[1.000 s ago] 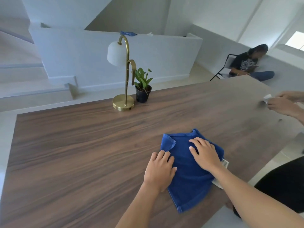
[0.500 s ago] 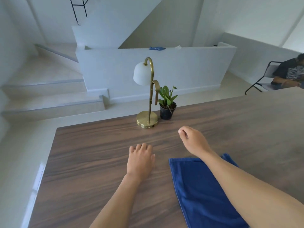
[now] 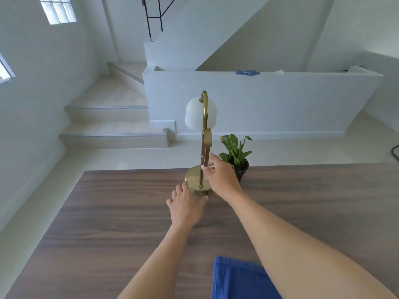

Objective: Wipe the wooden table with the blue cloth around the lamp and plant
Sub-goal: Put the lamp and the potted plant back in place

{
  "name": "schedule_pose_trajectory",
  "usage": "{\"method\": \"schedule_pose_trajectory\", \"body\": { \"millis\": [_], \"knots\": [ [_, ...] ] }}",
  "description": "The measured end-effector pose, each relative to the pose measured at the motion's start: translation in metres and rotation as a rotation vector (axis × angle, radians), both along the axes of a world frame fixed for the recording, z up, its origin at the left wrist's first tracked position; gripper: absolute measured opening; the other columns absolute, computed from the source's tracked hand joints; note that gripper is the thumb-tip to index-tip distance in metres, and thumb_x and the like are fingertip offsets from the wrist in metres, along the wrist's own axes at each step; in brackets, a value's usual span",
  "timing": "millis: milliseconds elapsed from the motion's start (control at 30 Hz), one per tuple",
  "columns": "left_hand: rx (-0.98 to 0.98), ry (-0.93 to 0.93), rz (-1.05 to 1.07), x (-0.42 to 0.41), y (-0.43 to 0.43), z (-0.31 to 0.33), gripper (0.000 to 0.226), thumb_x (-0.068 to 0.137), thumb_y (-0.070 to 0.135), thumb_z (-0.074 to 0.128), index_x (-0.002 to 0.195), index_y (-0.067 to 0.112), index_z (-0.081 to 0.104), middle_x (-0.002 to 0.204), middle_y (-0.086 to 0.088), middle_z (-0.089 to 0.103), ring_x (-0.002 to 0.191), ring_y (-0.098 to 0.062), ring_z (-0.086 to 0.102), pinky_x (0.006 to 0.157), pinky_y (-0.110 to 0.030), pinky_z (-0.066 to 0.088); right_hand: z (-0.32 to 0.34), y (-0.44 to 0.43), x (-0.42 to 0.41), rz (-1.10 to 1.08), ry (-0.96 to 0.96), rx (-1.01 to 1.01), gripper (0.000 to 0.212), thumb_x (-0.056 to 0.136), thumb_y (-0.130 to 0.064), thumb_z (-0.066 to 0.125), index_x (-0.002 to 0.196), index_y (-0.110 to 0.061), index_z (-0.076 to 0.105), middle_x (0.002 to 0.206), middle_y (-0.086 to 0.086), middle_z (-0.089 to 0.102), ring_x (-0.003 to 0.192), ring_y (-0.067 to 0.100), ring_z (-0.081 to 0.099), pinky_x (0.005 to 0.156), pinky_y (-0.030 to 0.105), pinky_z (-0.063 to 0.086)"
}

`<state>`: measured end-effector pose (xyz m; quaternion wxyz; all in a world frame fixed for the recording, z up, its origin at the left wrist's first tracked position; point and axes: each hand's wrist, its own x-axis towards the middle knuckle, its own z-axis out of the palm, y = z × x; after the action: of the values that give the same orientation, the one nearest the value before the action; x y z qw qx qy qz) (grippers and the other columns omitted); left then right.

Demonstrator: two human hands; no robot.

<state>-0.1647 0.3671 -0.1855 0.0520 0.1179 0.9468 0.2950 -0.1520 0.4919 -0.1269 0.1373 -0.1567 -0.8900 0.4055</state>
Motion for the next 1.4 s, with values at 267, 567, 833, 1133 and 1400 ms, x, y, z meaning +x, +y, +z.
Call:
{"method": "schedule_pose_trajectory", "body": {
  "millis": [267, 567, 833, 1133, 1400],
  "knots": [
    [-0.082, 0.05, 0.19, -0.011, 0.038, -0.024, 0.082, 0.08, 0.065, 0.058, 0.137, 0.013, 0.034, 0.132, -0.006, 0.043, 0.122, -0.027, 0.038, 0.1, -0.041, 0.029, 0.0, 0.011, -0.02, 0.079, 0.024, 0.007, 0.014, 0.098, -0.023, 0.053, 0.1, -0.018, 0.066, 0.088, -0.004, 0.069, 0.077, 0.013, 0.068, 0.076, 0.034, 0.057],
    [-0.12, 0.111, 0.32, 0.007, 0.026, -0.027, 0.085, 0.073, 0.073, 0.058, 0.131, 0.015, 0.038, 0.122, -0.005, 0.045, 0.113, -0.025, 0.041, 0.092, -0.04, 0.032, 0.013, -0.007, -0.021, 0.152, 0.0, 0.027, 0.018, 0.092, -0.026, 0.061, 0.087, -0.017, 0.075, 0.085, 0.0, 0.075, 0.082, 0.02, 0.067, 0.076, 0.038, 0.055],
    [-0.065, 0.157, 0.396, 0.024, -0.043, -0.012, 0.09, 0.069, 0.072, 0.063, 0.135, 0.015, 0.039, 0.124, -0.002, 0.047, 0.117, -0.023, 0.04, 0.098, -0.041, 0.03, 0.038, -0.068, -0.002, 0.226, -0.033, 0.0, 0.018, 0.091, -0.025, 0.062, 0.091, -0.017, 0.078, 0.091, 0.001, 0.075, 0.085, 0.019, 0.067, 0.081, 0.04, 0.055],
    [-0.041, 0.154, 0.496, 0.059, -0.163, 0.003, 0.09, 0.064, 0.072, 0.066, 0.132, 0.018, 0.042, 0.124, 0.001, 0.048, 0.118, -0.021, 0.038, 0.1, -0.041, 0.025, 0.062, -0.18, 0.026, 0.373, -0.104, -0.041, 0.015, 0.09, -0.016, 0.065, 0.098, -0.014, 0.078, 0.1, 0.002, 0.075, 0.096, 0.019, 0.067, 0.091, 0.034, 0.051],
    [0.008, 0.127, 0.554, 0.1, -0.254, -0.005, 0.089, 0.062, 0.073, 0.066, 0.132, 0.022, 0.042, 0.123, 0.004, 0.047, 0.116, -0.019, 0.038, 0.1, -0.04, 0.023, 0.051, -0.267, 0.054, 0.4, -0.136, -0.143, 0.011, 0.089, -0.014, 0.068, 0.094, -0.014, 0.078, 0.087, -0.007, 0.072, 0.085, 0.008, 0.064, 0.079, 0.023, 0.048]
  ]
}}
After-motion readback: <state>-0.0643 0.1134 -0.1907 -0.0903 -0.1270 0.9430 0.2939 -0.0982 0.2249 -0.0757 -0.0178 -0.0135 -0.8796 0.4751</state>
